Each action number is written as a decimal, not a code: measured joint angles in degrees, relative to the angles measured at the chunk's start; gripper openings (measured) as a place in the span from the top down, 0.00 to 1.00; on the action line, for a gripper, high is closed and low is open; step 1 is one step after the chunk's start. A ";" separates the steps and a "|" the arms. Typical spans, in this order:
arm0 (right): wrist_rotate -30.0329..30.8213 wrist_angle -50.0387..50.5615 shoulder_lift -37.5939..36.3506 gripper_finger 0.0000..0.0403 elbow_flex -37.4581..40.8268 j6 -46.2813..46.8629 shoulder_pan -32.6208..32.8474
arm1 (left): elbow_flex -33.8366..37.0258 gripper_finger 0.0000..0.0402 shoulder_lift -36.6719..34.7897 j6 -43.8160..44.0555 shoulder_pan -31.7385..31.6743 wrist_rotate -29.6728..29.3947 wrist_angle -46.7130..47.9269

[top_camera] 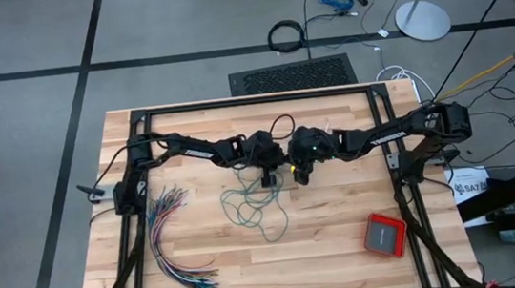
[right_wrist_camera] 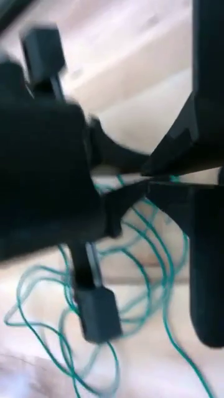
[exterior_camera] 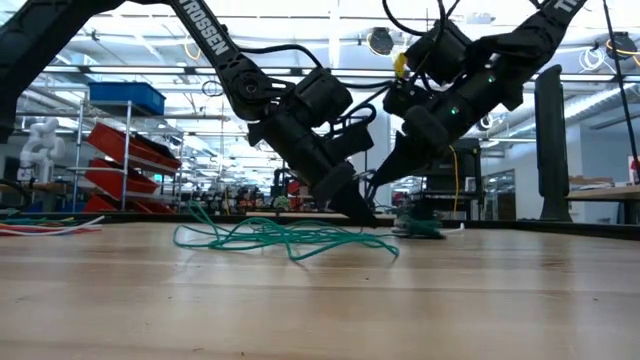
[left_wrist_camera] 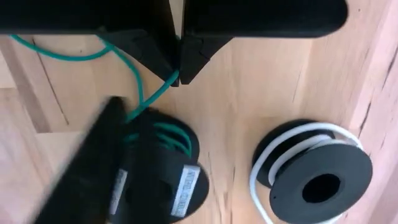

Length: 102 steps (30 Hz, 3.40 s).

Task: Coil cords
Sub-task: Coil the green wire onto the spool

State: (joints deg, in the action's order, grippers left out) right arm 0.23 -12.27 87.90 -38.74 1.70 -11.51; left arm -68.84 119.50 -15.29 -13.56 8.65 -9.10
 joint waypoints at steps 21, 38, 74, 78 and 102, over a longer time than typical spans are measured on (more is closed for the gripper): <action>7.36 11.58 -1.32 0.77 0.70 -11.40 7.29 | -0.04 0.96 -0.07 -2.08 0.07 -7.38 0.73; 22.07 21.33 -6.70 0.76 0.68 -10.21 15.15 | -0.09 0.96 -0.11 -1.95 0.07 -7.39 1.48; 28.88 19.06 0.87 0.76 0.79 -13.50 17.58 | -0.11 0.96 -0.22 -1.59 0.09 -7.37 1.63; 30.20 18.83 0.87 0.76 0.79 -13.52 17.55 | -0.11 0.96 -0.22 -1.58 0.09 -7.37 1.88; 33.56 15.59 6.23 0.76 0.68 -13.08 16.74 | -0.11 0.96 -0.22 -1.56 0.20 -7.37 1.61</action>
State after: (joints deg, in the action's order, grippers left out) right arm 33.79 3.32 94.14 -38.06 -11.37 5.23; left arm -68.95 119.28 -16.85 -13.37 1.28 -7.49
